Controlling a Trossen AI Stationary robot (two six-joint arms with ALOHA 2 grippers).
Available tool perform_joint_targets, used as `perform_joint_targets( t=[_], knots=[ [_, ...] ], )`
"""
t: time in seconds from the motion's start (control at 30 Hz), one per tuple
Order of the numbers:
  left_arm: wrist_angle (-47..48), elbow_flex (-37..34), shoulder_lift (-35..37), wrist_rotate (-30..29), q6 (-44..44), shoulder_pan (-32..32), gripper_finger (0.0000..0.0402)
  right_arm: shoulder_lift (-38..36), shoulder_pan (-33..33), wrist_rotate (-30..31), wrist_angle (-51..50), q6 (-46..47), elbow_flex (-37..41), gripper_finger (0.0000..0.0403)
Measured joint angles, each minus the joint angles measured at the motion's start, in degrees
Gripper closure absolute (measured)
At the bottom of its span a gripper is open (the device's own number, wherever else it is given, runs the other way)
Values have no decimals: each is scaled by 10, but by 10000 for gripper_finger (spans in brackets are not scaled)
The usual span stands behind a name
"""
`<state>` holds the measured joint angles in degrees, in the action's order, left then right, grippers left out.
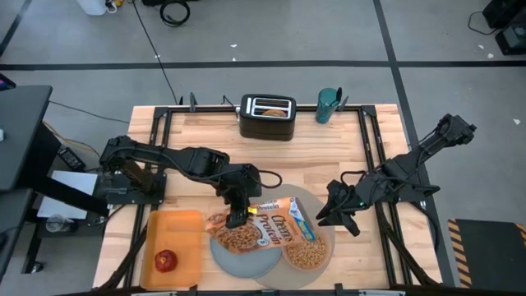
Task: Arrange a breakfast setting
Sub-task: Pour the cereal from the cereal box into the orange bowl
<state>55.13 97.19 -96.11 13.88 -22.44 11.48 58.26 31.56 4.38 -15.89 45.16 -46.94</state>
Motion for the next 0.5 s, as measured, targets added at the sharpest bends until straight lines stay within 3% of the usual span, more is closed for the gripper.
perform_joint_targets(
  t=[0.23,0.33,0.5],
  knots=[
    [5,0,43,-1,-30,-18,393,-56,-5,30,9,-19,0,275],
    [4,0,74,-17,-40,-20,395,-96,-5,79,9,-29,0,275],
    [4,-1,115,-107,-25,-15,395,-169,-5,197,20,-90,0,275]
  ],
)
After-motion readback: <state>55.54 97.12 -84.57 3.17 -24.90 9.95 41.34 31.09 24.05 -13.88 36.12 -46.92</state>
